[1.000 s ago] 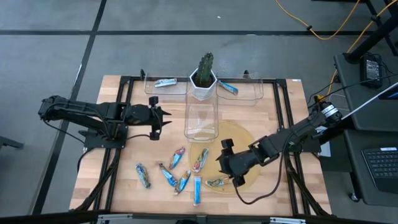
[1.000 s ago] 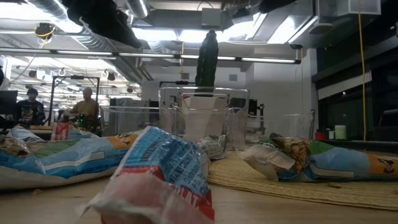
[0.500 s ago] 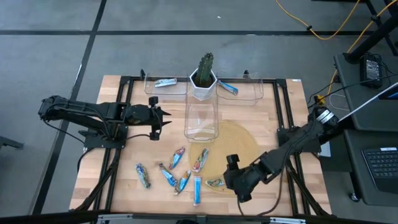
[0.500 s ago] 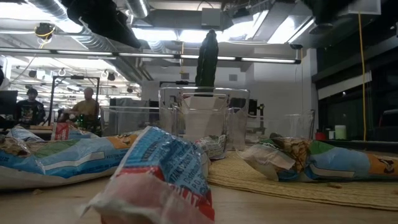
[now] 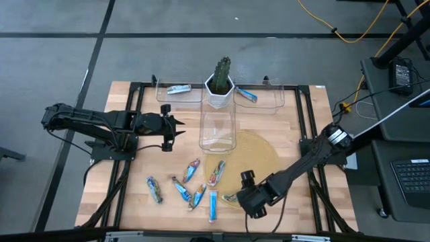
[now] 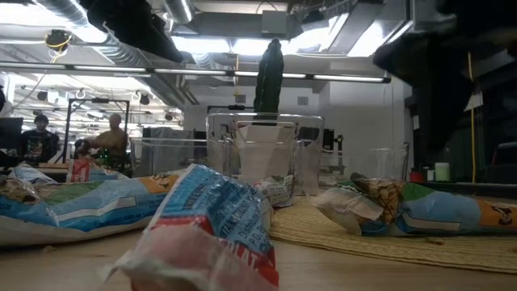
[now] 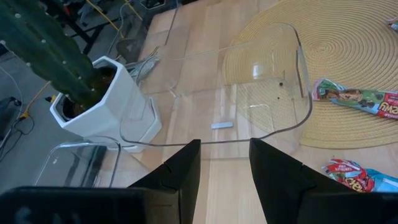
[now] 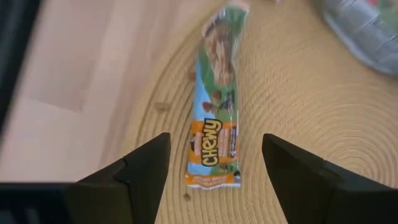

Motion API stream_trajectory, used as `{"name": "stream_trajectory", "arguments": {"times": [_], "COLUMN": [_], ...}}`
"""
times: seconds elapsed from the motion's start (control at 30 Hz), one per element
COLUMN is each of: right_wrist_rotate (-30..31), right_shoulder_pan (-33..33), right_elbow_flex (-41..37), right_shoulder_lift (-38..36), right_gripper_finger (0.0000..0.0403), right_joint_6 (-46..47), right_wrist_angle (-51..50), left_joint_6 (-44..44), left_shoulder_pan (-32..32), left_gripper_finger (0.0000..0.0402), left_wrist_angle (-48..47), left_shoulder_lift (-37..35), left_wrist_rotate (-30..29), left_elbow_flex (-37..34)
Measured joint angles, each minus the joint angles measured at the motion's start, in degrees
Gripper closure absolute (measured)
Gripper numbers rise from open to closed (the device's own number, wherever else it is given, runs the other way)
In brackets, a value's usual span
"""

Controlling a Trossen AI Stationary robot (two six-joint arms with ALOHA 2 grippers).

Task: Pick and place Granola Bars by type
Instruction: Put the yellow green granola bar into the left transparent bin

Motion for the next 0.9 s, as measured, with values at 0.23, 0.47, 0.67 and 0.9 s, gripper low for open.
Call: {"name": "stream_trajectory", "arguments": {"times": [0.23,0.47,0.67,0.9], "right_wrist_rotate": [-0.35,-4.32,-5.54,-6.94], "right_shoulder_pan": [-2.05,-3.63,-3.76,-3.76], "right_elbow_flex": [-0.04,-0.04,-0.04,-0.04], "right_shoulder_lift": [2.65,3.19,3.19,4.43], "right_gripper_finger": [0.0146,0.0146,0.0146,0.0146], "right_joint_6": [-0.15,-0.15,-0.14,-0.16], "right_wrist_angle": [-1.21,-1.30,-1.25,-1.15], "left_joint_6": [0.00,0.07,0.11,0.09], "left_shoulder_pan": [0.00,0.00,0.00,0.00], "left_gripper_finger": [0.0271,0.0271,0.0271,0.0272], "left_wrist_angle": [0.01,0.00,-0.01,0.01], "left_shoulder_lift": [0.00,0.00,0.00,0.00], "left_wrist_rotate": [0.00,0.24,0.24,0.22], "left_elbow_flex": [0.02,0.02,0.02,0.02]}}
